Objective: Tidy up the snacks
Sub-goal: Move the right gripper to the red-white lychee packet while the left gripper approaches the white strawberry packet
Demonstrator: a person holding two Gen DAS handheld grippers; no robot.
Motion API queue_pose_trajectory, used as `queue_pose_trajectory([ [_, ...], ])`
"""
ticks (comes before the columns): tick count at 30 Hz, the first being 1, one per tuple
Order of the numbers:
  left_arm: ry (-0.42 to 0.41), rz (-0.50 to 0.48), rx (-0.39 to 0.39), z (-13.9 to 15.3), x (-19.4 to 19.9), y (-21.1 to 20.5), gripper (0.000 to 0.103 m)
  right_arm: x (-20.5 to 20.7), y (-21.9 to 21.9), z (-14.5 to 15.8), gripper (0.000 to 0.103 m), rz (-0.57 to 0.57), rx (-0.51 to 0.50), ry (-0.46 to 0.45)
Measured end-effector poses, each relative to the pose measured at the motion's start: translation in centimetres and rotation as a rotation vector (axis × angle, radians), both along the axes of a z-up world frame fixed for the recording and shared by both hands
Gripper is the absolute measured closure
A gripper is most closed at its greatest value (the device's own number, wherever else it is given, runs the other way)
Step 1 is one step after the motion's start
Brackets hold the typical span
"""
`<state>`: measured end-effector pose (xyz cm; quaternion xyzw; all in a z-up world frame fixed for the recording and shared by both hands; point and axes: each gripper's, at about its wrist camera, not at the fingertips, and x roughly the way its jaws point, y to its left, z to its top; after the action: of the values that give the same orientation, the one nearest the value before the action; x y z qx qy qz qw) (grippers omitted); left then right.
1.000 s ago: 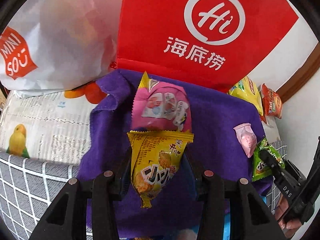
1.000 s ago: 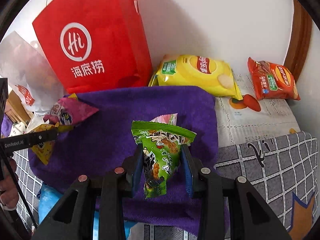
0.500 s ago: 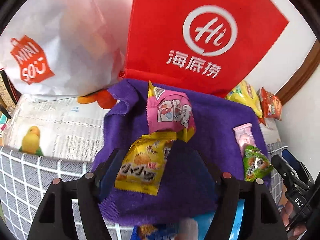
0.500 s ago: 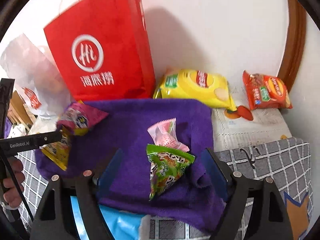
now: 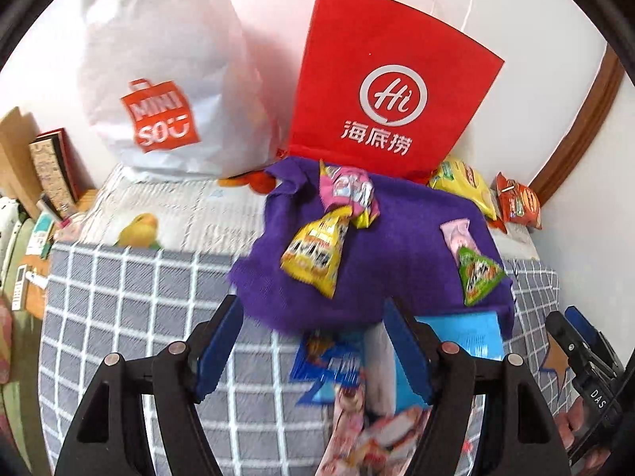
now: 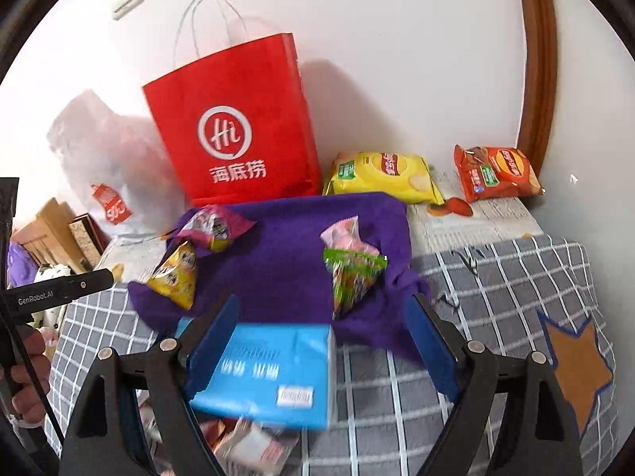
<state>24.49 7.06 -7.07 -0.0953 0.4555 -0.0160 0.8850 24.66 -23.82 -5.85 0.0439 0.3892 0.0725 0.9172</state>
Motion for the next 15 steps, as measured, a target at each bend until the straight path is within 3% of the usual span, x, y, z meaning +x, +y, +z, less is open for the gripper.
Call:
queue_pose_trajectory([
  [3,-0.011,0.005,-0.018,0.1,-1.9,0.3,0.031,-1.6,0.3,-0.1,0.018,-0.009,-0.037,0.027],
  [7,-0.007,-0.013,-0.041,-0.3,-3.9,0.4,0.031,-3.4,0.4,-1.1,0.022,0.003,0.008,0.077],
  [9,-0.006,-0.018,-0.046,-0.5,-4.7,0.5,0.031,-4.1,0.8,-1.8,0.031,0.019,0.019,0.109],
  [15,0.029,-0.031,-0.067,-2.0,-6.5,0.8,0.031,-5.6,3.2,-3.8,0.043,0.061,-0.008,0.148],
])
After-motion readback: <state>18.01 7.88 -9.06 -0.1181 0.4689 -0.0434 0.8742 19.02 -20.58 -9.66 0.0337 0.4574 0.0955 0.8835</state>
